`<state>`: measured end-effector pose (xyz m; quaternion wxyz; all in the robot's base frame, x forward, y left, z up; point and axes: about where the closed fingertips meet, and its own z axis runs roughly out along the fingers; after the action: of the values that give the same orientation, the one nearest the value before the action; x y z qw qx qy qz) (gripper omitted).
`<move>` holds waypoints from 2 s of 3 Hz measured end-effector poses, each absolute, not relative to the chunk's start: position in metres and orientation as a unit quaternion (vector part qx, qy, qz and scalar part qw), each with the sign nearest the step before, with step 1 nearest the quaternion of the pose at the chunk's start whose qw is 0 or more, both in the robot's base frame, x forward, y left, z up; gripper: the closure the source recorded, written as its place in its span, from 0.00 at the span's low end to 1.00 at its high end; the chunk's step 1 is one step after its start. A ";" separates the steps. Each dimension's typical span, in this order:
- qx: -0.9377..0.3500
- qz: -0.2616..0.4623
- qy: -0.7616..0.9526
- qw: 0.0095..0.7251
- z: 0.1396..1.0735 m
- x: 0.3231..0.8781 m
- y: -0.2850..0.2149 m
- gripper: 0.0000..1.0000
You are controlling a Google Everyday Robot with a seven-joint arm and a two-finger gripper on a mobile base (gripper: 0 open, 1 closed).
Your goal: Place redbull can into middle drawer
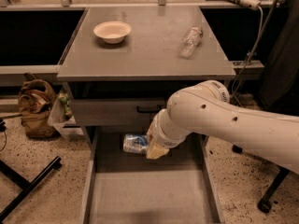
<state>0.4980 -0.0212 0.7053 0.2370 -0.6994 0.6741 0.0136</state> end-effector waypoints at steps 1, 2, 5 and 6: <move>-0.694 0.019 0.679 0.239 0.696 0.494 -0.021 1.00; -0.676 0.038 0.694 0.245 0.658 0.476 -0.018 1.00; -0.680 0.000 0.678 0.280 0.590 0.456 0.018 1.00; -0.686 0.006 0.670 0.285 0.584 0.462 0.027 1.00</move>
Offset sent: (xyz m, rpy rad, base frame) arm -0.0462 0.0148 -0.1142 0.1531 0.0337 -0.1088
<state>0.4618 0.0274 0.5844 0.2847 -0.6859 0.6697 0.0056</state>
